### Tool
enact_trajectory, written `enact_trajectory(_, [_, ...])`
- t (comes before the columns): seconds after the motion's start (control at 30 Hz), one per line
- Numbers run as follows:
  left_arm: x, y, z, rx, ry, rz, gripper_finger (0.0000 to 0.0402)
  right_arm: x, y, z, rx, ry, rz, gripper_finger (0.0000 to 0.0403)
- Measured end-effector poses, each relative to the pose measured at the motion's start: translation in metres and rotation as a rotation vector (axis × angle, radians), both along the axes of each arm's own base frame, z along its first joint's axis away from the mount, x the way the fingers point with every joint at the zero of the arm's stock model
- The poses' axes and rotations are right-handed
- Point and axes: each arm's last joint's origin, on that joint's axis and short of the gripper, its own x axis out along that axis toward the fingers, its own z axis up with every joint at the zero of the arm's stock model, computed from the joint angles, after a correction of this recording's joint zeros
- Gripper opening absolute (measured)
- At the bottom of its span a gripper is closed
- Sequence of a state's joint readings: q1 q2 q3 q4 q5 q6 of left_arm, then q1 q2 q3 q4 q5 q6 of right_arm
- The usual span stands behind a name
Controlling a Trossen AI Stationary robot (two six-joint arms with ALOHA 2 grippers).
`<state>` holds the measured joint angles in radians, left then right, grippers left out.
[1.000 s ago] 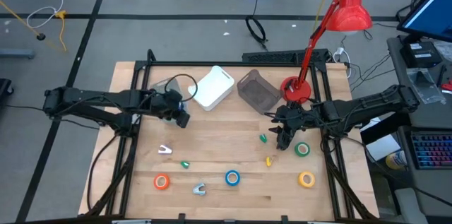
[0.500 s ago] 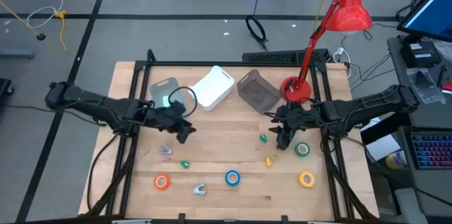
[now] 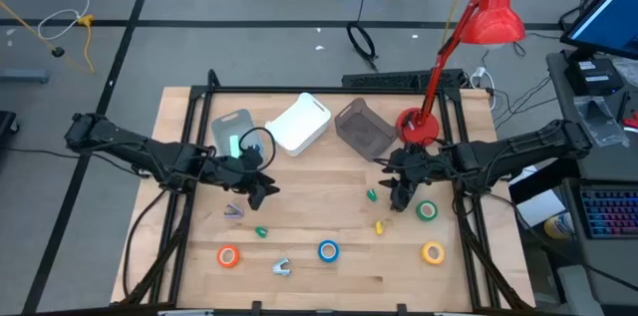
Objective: Pick and place Stapler, Stapler remover, tape
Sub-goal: Put the top green small stapler into the gray bin
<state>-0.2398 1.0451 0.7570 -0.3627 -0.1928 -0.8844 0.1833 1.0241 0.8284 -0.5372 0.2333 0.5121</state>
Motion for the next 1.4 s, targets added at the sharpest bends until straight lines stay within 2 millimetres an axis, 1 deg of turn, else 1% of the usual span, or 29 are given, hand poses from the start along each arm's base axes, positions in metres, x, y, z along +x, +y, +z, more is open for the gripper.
enact_trajectory(0.2, [0.002, 0.000, 0.003, 0.085, -0.031, -0.064, 0.0186, 0.003, 0.001, 0.003, 0.004, -0.037, 0.005, 0.0169])
enact_trajectory(0.33, [-0.002, 0.003, 0.008, 0.122, -0.059, -0.077, 0.0186, 0.005, 0.004, 0.005, -0.003, -0.073, 0.031, 0.0169])
enact_trajectory(0.63, [-0.028, 0.009, 0.033, 0.244, -0.187, -0.150, 0.0186, 0.006, 0.014, 0.003, 0.020, -0.068, 0.060, 0.0169])
enact_trajectory(0.83, [-0.043, 0.013, 0.039, 0.298, -0.215, -0.178, 0.0186, 0.008, 0.023, 0.001, 0.023, -0.074, 0.099, 0.0169])
enact_trajectory(0.93, [-0.050, 0.014, 0.032, 0.299, -0.234, -0.177, 0.0186, 0.007, 0.027, 0.001, 0.037, -0.074, 0.104, 0.0169])
enact_trajectory(1.07, [-0.058, 0.016, 0.013, 0.264, -0.306, -0.169, 0.0186, 0.006, 0.031, 0.001, 0.058, -0.073, 0.104, 0.0169])
enact_trajectory(1.2, [-0.067, 0.014, -0.004, 0.231, -0.397, -0.217, 0.0186, 0.005, 0.034, 0.001, 0.077, -0.068, 0.131, 0.0169])
enact_trajectory(1.27, [-0.072, 0.014, -0.012, 0.221, -0.416, -0.237, 0.0186, 0.005, 0.034, 0.001, 0.092, -0.072, 0.134, 0.0169])
enact_trajectory(1.4, [-0.080, 0.015, -0.023, 0.215, -0.448, -0.241, 0.0186, 0.009, 0.036, 0.010, 0.089, -0.086, 0.159, 0.0169])
